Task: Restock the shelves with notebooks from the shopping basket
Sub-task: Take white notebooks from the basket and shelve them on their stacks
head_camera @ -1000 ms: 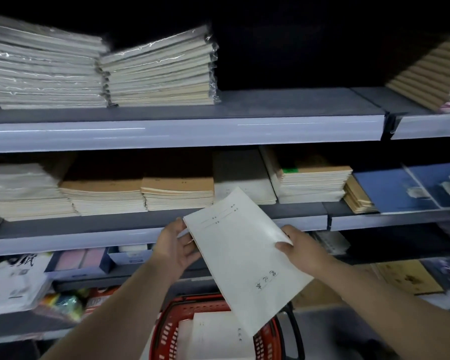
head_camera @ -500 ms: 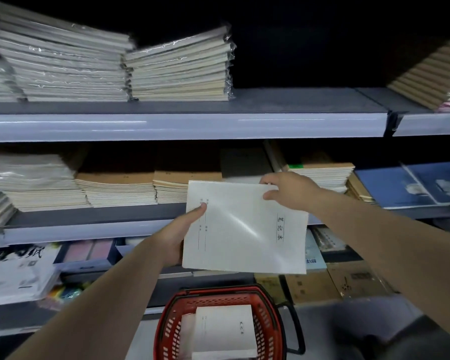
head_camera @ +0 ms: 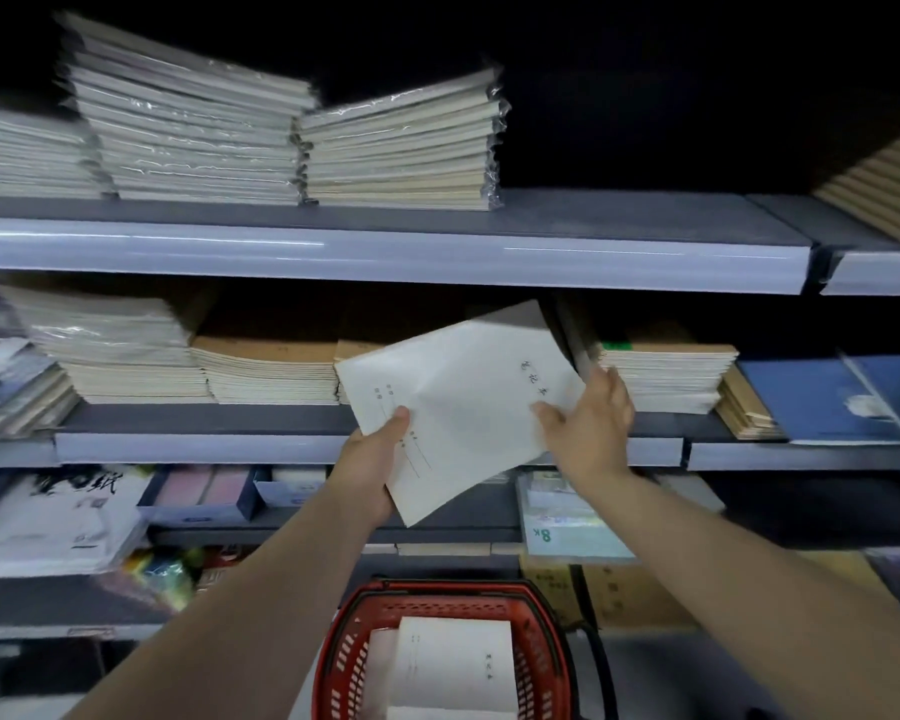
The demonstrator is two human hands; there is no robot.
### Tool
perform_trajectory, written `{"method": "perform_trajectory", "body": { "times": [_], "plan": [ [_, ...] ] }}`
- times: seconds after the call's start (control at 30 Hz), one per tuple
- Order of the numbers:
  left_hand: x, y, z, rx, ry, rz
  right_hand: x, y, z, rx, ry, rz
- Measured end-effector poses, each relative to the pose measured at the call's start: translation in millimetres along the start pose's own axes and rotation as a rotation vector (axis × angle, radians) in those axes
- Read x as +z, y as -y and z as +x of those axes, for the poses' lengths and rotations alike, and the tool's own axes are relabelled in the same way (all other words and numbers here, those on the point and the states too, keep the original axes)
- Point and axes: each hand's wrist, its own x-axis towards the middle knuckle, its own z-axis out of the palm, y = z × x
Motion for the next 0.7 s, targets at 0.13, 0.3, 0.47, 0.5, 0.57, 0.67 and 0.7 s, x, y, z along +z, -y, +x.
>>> {"method": "perform_trajectory", "body": {
  "times": [0.13,0.3,0.47,0.5,0.57,0.67,0.7],
  "plan": [
    [9,9,-5,0.004,-0.021,-0.165,19,-4,-31,0.569,0.166,0.632],
    [35,36,-15,-0.123,0.132,-0.240,24,-10,-36,0.633,0.355,0.902],
    [42,50,-10,-0.153,0.093,-0.191,16,-41,-20,0.576,0.296,0.610],
    [43,50,-8,-0.150,0.057,-0.193,17,-47,-18,0.576,0.301,0.575],
    [41,49,-3,-0.159,-0.053,-0.226,20,-56,-16,0.576,0.311,0.544],
    [32,49,4,-0.177,-0.188,-0.178,26,-70,-12,0.557,0.325,0.514],
    [29,50,6,-0.191,-0.205,-0.138,27,-73,-9,0.539,0.336,0.484]
  ]
}}
